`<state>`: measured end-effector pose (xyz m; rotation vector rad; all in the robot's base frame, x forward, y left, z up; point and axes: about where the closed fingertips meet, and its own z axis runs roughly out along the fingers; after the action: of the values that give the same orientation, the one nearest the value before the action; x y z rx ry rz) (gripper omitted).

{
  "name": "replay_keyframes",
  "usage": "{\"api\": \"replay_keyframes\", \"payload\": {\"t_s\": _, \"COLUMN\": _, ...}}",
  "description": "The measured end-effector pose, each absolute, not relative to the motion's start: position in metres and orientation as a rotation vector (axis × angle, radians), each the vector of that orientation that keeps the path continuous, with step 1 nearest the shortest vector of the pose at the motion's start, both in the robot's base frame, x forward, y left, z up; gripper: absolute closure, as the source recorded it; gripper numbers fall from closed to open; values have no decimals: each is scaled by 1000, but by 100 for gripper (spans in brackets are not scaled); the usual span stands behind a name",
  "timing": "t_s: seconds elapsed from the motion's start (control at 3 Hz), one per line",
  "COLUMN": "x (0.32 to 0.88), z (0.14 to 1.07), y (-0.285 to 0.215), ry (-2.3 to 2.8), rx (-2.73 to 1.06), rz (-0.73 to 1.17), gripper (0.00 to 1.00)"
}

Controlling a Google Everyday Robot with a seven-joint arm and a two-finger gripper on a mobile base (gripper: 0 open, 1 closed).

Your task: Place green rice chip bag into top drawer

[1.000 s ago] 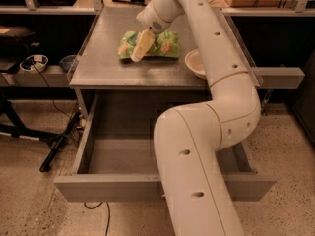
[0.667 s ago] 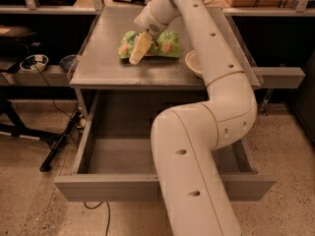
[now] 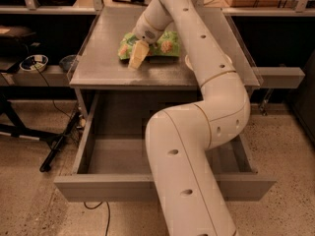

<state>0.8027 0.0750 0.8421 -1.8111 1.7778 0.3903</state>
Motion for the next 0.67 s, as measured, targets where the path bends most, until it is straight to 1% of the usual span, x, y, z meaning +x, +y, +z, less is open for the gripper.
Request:
{"api": "replay_keyframes", "payload": {"t_s": 0.33, "x": 803, "z": 842, "y": 75, "ry": 1778, "rx": -1811, "rz": 390, "gripper": 27}}
{"api": "replay_keyframes", "payload": {"t_s": 0.67, "x": 803, "z": 842, "y": 75, "ry": 1778, "rx": -1811, "rz": 390, "gripper": 50}}
